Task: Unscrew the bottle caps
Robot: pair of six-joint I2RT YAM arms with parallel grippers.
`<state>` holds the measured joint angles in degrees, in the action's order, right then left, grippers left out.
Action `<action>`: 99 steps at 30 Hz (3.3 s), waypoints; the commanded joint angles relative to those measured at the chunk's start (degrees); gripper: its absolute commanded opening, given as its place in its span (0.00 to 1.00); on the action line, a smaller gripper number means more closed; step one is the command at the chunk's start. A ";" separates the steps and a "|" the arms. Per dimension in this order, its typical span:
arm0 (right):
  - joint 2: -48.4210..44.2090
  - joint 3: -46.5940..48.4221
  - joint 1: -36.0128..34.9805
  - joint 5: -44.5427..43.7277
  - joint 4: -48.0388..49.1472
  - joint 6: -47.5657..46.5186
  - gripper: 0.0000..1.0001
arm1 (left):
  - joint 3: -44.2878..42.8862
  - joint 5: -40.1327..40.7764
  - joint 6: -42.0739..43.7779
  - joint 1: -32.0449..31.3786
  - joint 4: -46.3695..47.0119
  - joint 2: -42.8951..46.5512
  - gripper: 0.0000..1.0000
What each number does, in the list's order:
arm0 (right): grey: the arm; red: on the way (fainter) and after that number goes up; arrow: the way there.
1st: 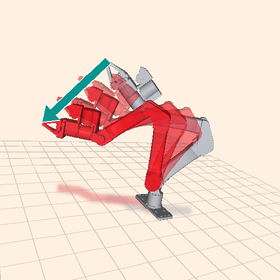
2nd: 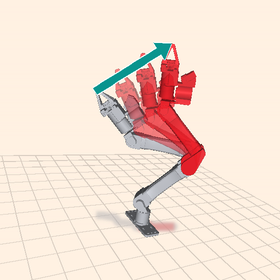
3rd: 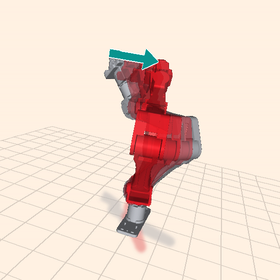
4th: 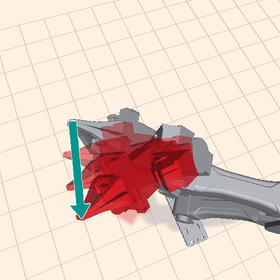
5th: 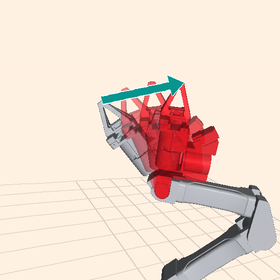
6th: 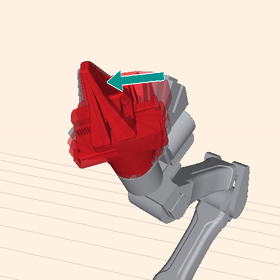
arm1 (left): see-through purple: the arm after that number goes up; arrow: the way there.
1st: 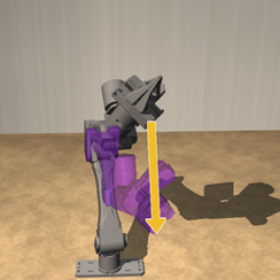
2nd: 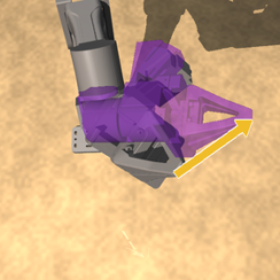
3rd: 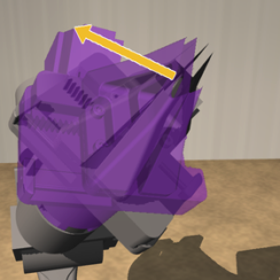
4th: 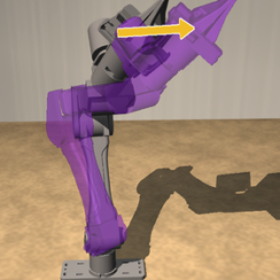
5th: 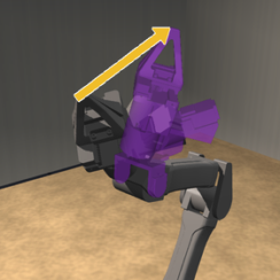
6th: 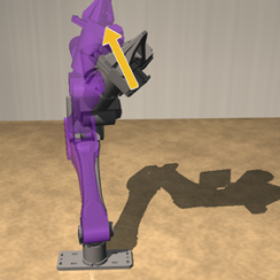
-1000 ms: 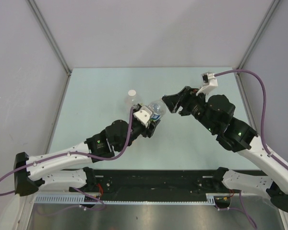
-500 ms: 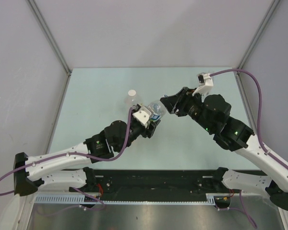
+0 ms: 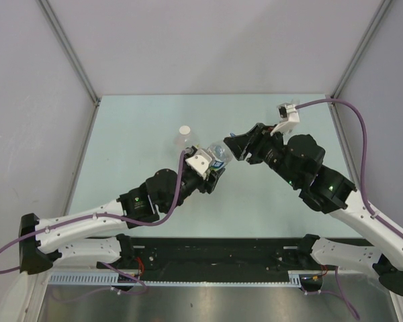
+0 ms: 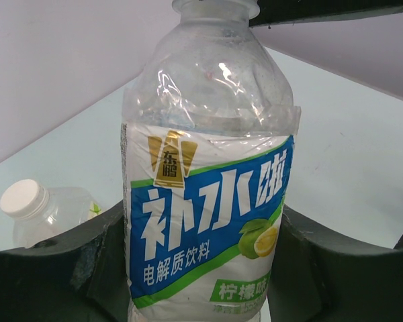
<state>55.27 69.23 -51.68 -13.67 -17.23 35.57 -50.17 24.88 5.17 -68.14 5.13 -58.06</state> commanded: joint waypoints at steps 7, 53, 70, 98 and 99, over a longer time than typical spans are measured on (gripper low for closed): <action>-2.00 -0.41 -0.09 -0.13 3.61 -0.24 0.62 | -0.36 -0.01 0.90 -0.33 2.26 0.93 0.00; -5.70 -5.42 0.09 41.61 13.37 -21.51 0.00 | -11.26 -70.39 -8.42 6.08 -7.85 1.64 0.00; -7.54 -5.60 7.11 64.38 12.31 -23.71 0.00 | -11.35 -89.30 -15.27 13.91 -2.23 -0.56 0.00; -11.84 -5.07 14.85 49.81 8.53 -19.85 0.92 | -12.85 -68.68 -6.05 15.84 -15.58 -0.83 0.00; -12.20 -4.55 15.03 48.32 8.62 -19.40 0.95 | -12.58 -67.00 -5.87 15.84 -16.02 -0.65 0.00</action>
<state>45.21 63.44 -37.71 45.45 -9.10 12.53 -60.71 -52.18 -4.36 -52.62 -9.63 -60.69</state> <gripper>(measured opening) 0.911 0.655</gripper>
